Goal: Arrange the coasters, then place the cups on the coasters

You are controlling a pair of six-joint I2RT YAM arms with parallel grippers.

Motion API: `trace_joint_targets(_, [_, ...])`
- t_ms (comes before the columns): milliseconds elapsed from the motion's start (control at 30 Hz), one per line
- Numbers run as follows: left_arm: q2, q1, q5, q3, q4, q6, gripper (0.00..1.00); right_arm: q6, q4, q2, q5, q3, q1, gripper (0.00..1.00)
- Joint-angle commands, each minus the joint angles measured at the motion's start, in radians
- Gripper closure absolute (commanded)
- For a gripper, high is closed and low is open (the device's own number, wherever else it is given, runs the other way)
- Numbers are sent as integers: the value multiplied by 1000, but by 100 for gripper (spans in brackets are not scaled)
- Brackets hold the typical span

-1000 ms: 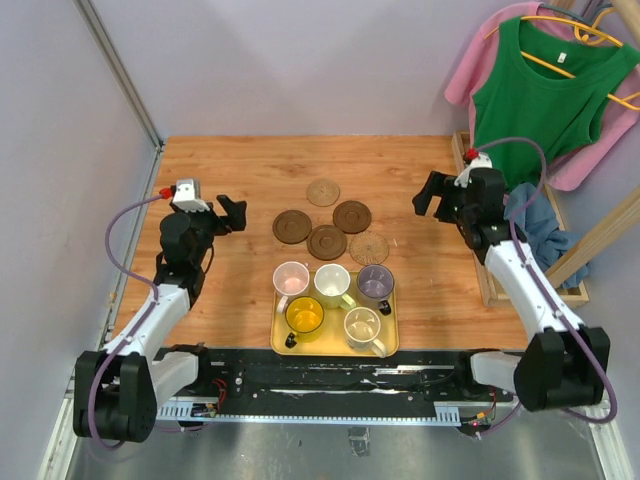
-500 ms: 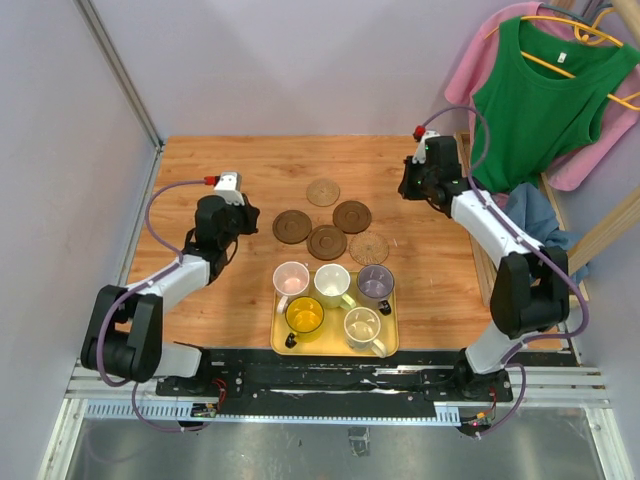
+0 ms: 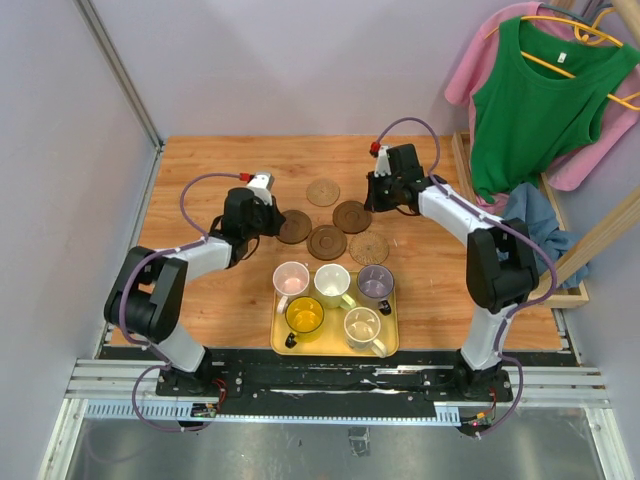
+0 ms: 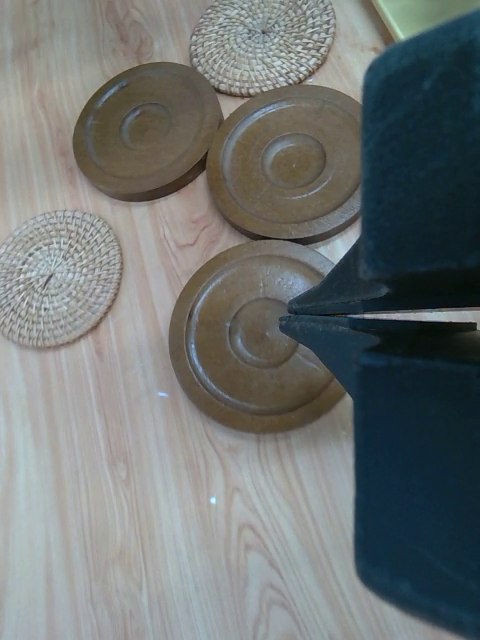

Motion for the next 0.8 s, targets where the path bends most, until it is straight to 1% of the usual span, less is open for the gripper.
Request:
trace_joint_targets(0, [65, -26, 28, 70, -25, -4, 100, 15, -48, 83, -41, 108, 34, 99])
trace_joint_targets(67, [95, -34, 24, 87, -32, -2, 100, 14, -92, 131, -34, 160, 44, 98])
trace_joint_targets(100, [106, -37, 23, 95, -35, 0, 100, 8, -108, 143, -31, 182, 49, 93])
trace_joint_targets(133, [117, -40, 21, 103, -41, 3, 99, 2, -122, 174, -24, 198, 55, 84])
trace_joint_targets(167, [126, -44, 18, 109, -44, 5, 98, -5, -128, 190, -15, 207, 60, 77])
trace_joint_targets(267, [145, -50, 11, 118, -49, 10, 91, -17, -127, 206, 9, 218, 79, 73])
trace_joint_targets(300, [150, -51, 10, 119, -49, 10, 87, -17, -130, 212, 17, 224, 83, 72])
trace_joint_targets(333, [154, -51, 10, 119, -48, 9, 84, -15, -138, 223, 24, 238, 84, 73])
trace_joint_targets(367, [158, -54, 13, 121, -49, 9, 82, -14, -150, 234, 27, 252, 86, 77])
trace_joint_targets(400, [162, -55, 14, 122, -49, 8, 81, -12, -164, 248, 29, 268, 86, 82])
trace_joint_targets(467, [173, -59, 15, 125, -49, 7, 82, -5, -185, 275, 27, 292, 86, 98])
trace_joint_targets(567, [191, -66, 12, 131, -48, 2, 96, 5, -188, 301, 16, 304, 88, 99])
trace_joint_targets(600, [197, -68, 12, 134, -47, 1, 99, 10, -186, 307, 16, 305, 89, 99])
trace_joint_targets(767, [237, -72, 3, 161, -60, 2, 100, 22, -198, 355, 26, 346, 88, 99])
